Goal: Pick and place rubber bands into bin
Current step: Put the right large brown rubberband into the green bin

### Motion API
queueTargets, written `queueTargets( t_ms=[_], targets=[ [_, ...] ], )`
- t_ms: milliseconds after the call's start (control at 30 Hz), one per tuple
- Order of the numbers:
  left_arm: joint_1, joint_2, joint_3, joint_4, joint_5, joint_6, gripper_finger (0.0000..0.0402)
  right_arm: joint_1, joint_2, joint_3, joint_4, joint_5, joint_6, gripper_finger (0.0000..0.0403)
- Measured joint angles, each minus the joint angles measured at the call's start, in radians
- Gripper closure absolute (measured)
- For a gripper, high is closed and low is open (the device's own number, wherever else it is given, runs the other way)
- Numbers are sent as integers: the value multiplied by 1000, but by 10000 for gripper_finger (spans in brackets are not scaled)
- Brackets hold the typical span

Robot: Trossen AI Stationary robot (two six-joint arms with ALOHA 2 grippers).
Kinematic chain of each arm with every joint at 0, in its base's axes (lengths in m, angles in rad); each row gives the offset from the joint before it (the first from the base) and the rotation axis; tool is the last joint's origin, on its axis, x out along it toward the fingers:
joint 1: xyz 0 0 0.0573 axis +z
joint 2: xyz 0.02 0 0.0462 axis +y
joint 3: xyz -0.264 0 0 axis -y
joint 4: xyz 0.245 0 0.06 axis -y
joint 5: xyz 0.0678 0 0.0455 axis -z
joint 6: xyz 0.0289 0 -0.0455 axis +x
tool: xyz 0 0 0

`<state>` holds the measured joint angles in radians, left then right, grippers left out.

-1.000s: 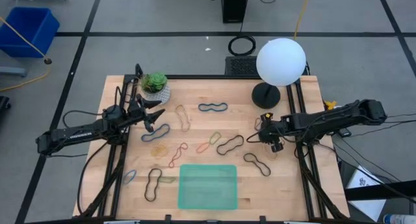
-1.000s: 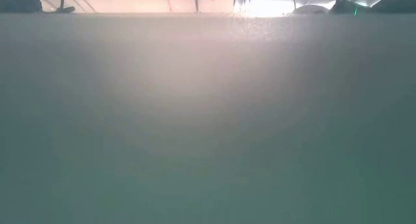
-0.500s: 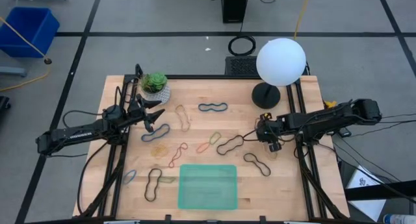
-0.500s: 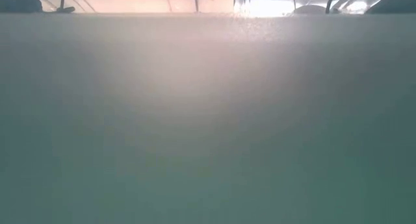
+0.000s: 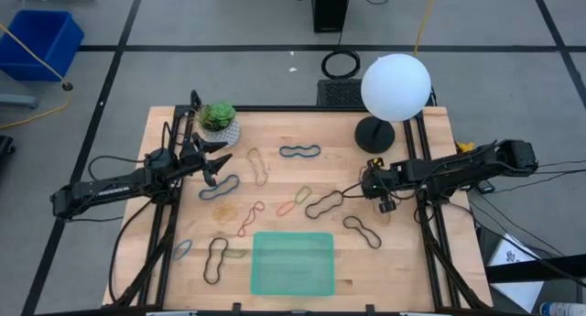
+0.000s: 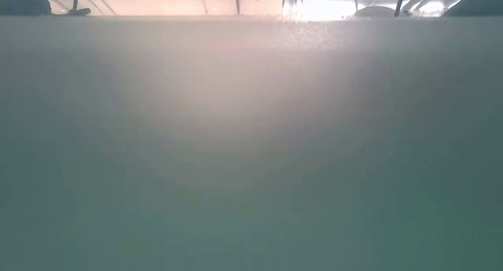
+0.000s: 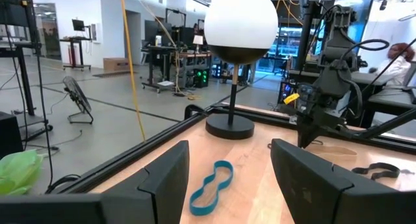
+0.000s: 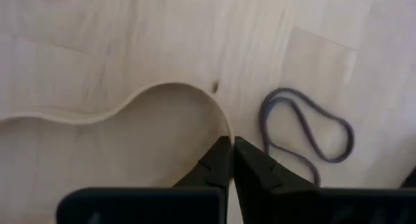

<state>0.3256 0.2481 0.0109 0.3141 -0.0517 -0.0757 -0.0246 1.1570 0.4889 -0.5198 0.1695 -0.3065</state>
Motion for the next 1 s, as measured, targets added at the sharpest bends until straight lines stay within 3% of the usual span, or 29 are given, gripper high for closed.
queueTargets(
  t_ms=[233,400,667,867,1000],
  targets=[
    [0,0,0,-1,0,1,178,0,-61,8,101,-5,50,401],
    [0,0,0,-1,0,16,178,2,-118,20,271,-18,49,401],
    [0,0,0,-5,0,19,179,17,-165,21,735,-172,-18,402],
    [0,0,0,-5,0,19,179,67,-152,21,1106,-361,-112,402],
    [0,0,0,-5,0,19,179,109,-147,30,1218,-384,-156,402]
  ],
)
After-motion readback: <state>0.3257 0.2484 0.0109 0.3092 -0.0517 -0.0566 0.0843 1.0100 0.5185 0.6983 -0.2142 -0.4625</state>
